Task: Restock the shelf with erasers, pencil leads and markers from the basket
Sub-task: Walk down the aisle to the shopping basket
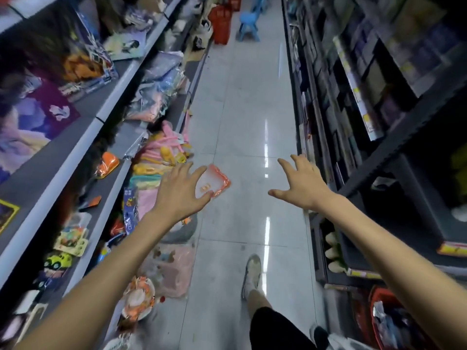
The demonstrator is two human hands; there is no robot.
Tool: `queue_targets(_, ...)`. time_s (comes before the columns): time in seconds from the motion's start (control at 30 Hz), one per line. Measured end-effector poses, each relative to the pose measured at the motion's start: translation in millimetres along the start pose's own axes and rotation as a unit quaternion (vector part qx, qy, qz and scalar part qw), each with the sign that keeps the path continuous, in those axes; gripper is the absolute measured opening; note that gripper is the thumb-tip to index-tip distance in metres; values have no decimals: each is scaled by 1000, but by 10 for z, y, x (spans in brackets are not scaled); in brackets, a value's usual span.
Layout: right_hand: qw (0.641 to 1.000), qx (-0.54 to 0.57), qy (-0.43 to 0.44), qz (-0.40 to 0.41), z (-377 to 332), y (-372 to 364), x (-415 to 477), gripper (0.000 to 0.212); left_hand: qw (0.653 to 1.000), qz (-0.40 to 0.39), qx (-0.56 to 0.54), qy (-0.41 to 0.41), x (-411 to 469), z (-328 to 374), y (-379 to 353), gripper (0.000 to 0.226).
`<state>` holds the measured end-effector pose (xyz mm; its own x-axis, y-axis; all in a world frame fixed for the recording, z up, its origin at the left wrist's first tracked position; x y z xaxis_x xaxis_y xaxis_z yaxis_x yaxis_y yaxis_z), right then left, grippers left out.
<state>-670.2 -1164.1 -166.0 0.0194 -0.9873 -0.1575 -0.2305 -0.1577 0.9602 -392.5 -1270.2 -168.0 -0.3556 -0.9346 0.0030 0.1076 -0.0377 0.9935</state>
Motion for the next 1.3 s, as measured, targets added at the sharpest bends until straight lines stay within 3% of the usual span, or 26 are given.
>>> queue_targets(0.43, 999, -33, 17, 8, 1219, 984, 2776, 98, 1000, -6, 17, 5, 3322, 445, 222, 86)
queue_targets(0.9, 998, -54, -9, -24, 2484, 1686, 6104, 98, 998, -64, 3, 30, 7222, 481, -272, 79)
queue_targets(1.3, 998, -52, -45, -13, 3981, 2213, 8291, 98, 998, -60, -1, -18, 9970, 1100, -342, 84)
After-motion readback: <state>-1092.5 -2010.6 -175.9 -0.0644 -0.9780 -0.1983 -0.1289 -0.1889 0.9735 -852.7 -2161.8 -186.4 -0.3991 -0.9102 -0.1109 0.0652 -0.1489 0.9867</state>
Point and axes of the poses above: each hand's wrist, its own x-axis towards the middle knuckle, its own y-axis out of the back of the hand, z = x × y, the point moved 9 cm from there along x, towards the middle knuckle, and after that the axes turned 13 degrees about y, right-handed, at the moved point
